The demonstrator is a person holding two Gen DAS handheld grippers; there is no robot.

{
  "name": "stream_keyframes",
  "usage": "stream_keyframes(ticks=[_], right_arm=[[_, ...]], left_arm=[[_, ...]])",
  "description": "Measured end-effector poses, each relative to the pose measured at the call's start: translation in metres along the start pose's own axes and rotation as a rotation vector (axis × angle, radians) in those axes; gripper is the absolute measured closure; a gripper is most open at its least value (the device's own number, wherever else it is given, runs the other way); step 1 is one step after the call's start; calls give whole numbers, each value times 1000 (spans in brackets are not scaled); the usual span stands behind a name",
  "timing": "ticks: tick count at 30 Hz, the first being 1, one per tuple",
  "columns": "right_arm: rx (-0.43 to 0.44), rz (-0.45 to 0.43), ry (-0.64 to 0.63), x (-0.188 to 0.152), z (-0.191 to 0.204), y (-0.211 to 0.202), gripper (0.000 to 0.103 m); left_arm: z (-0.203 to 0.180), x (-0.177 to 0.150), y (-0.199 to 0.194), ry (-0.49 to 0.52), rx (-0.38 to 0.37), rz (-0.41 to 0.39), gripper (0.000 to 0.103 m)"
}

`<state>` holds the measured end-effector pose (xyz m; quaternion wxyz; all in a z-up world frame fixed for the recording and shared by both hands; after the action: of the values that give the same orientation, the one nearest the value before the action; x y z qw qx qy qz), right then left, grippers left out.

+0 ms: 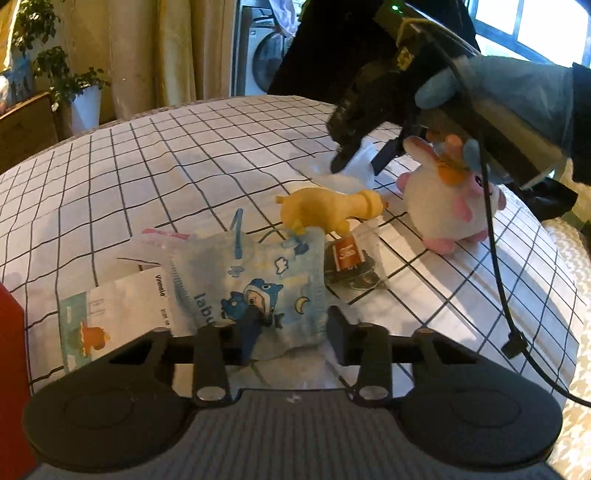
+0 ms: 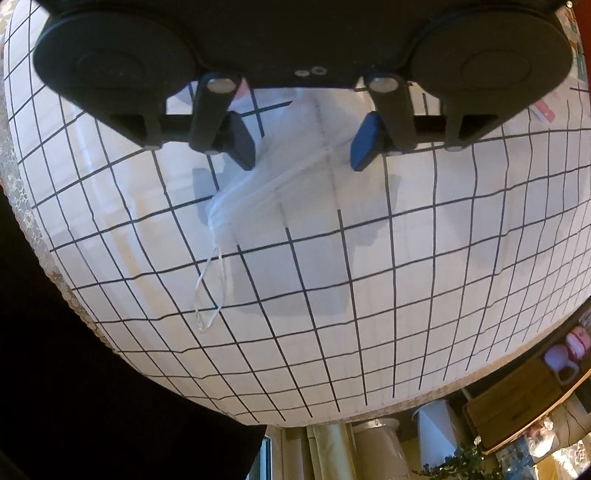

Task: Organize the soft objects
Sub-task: 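Grasp the blue printed pouch with the left tool while the right tool grasps the white mesh bag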

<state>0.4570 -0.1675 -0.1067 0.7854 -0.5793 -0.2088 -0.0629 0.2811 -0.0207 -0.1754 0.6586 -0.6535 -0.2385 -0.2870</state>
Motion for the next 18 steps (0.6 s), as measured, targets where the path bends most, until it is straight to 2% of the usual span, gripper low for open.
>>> stream_keyframes(ticks=[2, 4, 5, 7, 10, 18], right_arm=[[-4, 2, -7, -1, 1, 1, 63], [-10, -4, -14, -2, 1, 1, 75], [-11, -7, -14, -3, 1, 0, 77], [-6, -22, -8, -3, -1, -3, 89], [14, -49, 5, -6, -4, -13, 96], [87, -141, 30, -15, -10, -56, 101]], left_arm=[[4, 2, 2, -20, -1, 8, 75], [10, 3, 3, -55, -2, 23, 86], [13, 4, 4, -71, -3, 29, 87], [18, 5, 4, -103, -4, 34, 89], [22, 8, -3, -127, -2, 22, 90], [24, 21, -22, -153, -3, -11, 91]])
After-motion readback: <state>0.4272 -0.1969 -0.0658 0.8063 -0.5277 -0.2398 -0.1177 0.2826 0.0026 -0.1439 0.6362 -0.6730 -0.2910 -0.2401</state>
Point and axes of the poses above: each gripper's, at about its wrist camera, not at the fingertips, and y roughly the way its jaws point, z to its left, x to its top, the point moved 3 cm from there along y, roughly the way its jaws point, and after that the axes turned 11 degrees about x, right-handed, at the moved point
